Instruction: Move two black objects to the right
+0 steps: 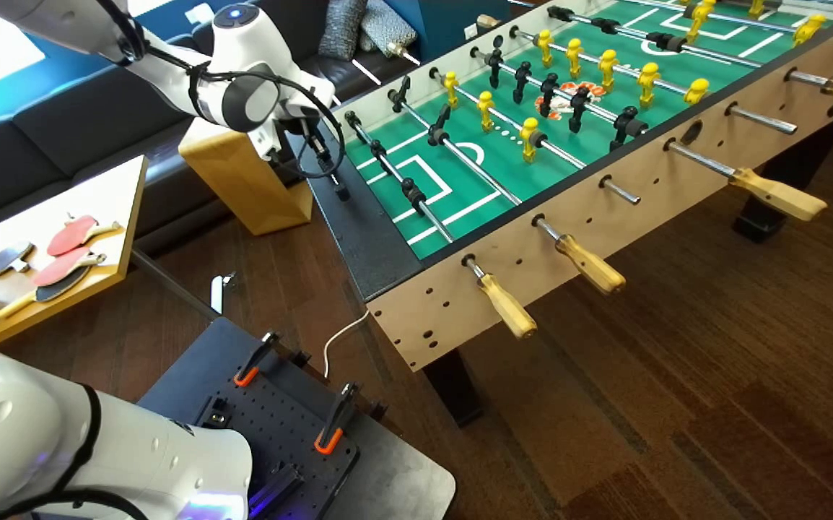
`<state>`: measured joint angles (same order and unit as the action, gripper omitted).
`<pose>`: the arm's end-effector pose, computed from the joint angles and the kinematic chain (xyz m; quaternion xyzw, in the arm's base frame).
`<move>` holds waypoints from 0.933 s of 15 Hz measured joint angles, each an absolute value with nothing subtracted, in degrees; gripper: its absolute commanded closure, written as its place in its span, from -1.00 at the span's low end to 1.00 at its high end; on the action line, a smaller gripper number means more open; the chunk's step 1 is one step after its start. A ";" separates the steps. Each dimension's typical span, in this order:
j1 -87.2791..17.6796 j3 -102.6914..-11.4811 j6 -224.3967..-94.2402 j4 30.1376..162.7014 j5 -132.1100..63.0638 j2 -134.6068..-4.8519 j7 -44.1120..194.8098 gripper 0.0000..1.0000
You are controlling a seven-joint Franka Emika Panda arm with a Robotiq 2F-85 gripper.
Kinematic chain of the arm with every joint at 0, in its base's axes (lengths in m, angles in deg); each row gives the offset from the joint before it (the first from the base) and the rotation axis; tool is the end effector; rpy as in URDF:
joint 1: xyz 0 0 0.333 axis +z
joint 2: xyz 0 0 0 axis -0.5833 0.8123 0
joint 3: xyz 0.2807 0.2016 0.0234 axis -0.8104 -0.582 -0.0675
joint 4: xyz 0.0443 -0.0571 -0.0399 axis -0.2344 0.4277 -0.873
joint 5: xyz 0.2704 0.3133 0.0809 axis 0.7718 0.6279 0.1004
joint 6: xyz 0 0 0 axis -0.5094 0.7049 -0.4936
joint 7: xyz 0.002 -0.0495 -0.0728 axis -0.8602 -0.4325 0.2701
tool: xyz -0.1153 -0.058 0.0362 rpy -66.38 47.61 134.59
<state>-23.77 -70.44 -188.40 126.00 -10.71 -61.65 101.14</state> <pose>0.5998 0.2149 0.2129 -0.9507 0.2522 -0.0823 0.1605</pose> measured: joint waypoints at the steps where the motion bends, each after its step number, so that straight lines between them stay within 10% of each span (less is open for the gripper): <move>1: -23.71 -70.20 -188.46 126.07 -10.71 -61.63 101.14 1.00; 14: -23.85 -68.60 -189.11 127.87 -10.61 -61.60 101.14 1.00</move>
